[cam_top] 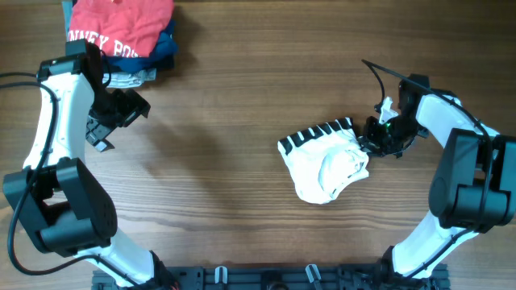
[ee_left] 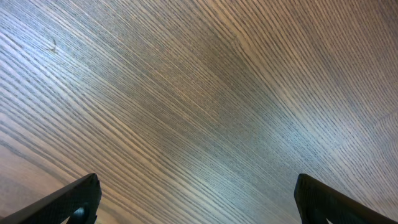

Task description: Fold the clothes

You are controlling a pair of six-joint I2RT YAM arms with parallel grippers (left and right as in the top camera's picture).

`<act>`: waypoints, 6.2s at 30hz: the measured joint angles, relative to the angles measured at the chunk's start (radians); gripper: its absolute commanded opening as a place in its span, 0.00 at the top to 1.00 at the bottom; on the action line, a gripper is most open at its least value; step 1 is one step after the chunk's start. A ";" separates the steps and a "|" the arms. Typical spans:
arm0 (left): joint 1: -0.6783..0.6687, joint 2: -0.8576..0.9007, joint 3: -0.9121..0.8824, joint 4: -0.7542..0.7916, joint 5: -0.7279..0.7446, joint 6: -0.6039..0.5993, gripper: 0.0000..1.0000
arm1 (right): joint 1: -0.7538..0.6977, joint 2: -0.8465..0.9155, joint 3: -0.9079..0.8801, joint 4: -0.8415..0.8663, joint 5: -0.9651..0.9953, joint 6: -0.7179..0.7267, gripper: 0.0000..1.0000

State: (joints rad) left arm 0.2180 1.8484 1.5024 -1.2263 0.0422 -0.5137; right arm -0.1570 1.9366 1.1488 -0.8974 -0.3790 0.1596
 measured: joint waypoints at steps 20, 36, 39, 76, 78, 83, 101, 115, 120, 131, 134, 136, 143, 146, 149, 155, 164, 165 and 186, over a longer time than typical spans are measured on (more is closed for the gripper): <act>0.000 0.000 0.000 0.004 0.000 0.000 0.00 | 0.101 -0.314 -0.077 -0.328 0.083 0.106 0.86; 0.000 0.000 0.000 0.007 0.000 0.000 0.00 | 0.286 -0.363 -0.132 -0.489 -0.045 0.042 0.40; 0.000 0.000 0.000 0.007 0.016 0.000 0.03 | 0.286 -0.414 -0.132 -0.518 -0.125 -0.049 0.44; -1.192 0.000 -0.004 0.122 -0.023 0.278 0.13 | -0.235 -0.332 0.142 -0.155 -0.031 0.018 0.02; -1.194 0.001 -0.008 0.143 -0.046 0.278 0.16 | -0.235 -0.332 0.142 -0.159 -0.031 0.018 0.02; -1.184 0.052 -0.019 0.174 -0.068 0.278 0.19 | -0.235 -0.332 0.142 -0.164 -0.032 0.018 0.02; -1.173 0.121 -0.026 0.221 -0.192 0.290 0.77 | -0.235 -0.332 0.142 -0.171 -0.032 0.018 0.02; -1.146 0.117 -0.025 0.236 -0.286 0.292 0.96 | -0.235 -0.332 0.142 -0.171 -0.032 0.018 0.03; -1.146 0.024 -0.013 0.232 -0.299 0.292 0.96 | -0.235 -0.332 0.142 -0.171 -0.032 0.018 0.02; -1.099 -0.063 -0.008 0.209 -0.333 0.319 0.96 | -0.235 -0.332 0.142 -0.180 -0.032 0.018 0.03; -1.031 -0.063 -0.008 0.158 -0.325 0.319 0.94 | -0.235 -0.332 0.142 -0.190 -0.032 0.018 0.03; -0.993 -0.063 -0.008 0.124 -0.296 0.318 0.91 | -0.235 -0.332 0.142 -0.192 -0.032 0.018 0.03; -0.967 -0.063 -0.008 0.095 -0.223 0.318 0.75 | -0.235 -0.332 0.142 -0.194 -0.032 0.018 0.03; -0.978 -0.063 -0.008 0.096 -0.208 0.318 0.69 | -0.235 -0.332 0.142 -0.194 -0.032 0.018 0.03; -0.980 -0.063 -0.008 0.174 -0.177 0.316 0.37 | -0.235 -0.332 0.142 -0.194 -0.032 0.018 0.03; -1.061 -0.063 -0.007 0.182 -0.058 0.274 0.22 | -0.235 -0.332 0.142 -0.194 -0.040 0.018 0.03; -1.147 -0.027 -0.005 0.220 0.027 0.145 0.61 | -0.235 -0.332 0.142 -0.202 -0.064 0.018 0.03; -1.147 -0.005 -0.005 0.223 0.028 0.130 0.66 | -0.235 -0.332 0.142 -0.202 -0.066 0.018 0.03; -1.165 0.164 -0.005 0.172 0.088 0.010 0.96 | -0.235 -0.332 0.142 -0.220 -0.069 -0.008 0.03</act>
State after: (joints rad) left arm -0.9474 2.0121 1.4971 -1.0542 0.1299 -0.5034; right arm -0.3916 1.6047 1.2911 -1.1179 -0.4484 0.1520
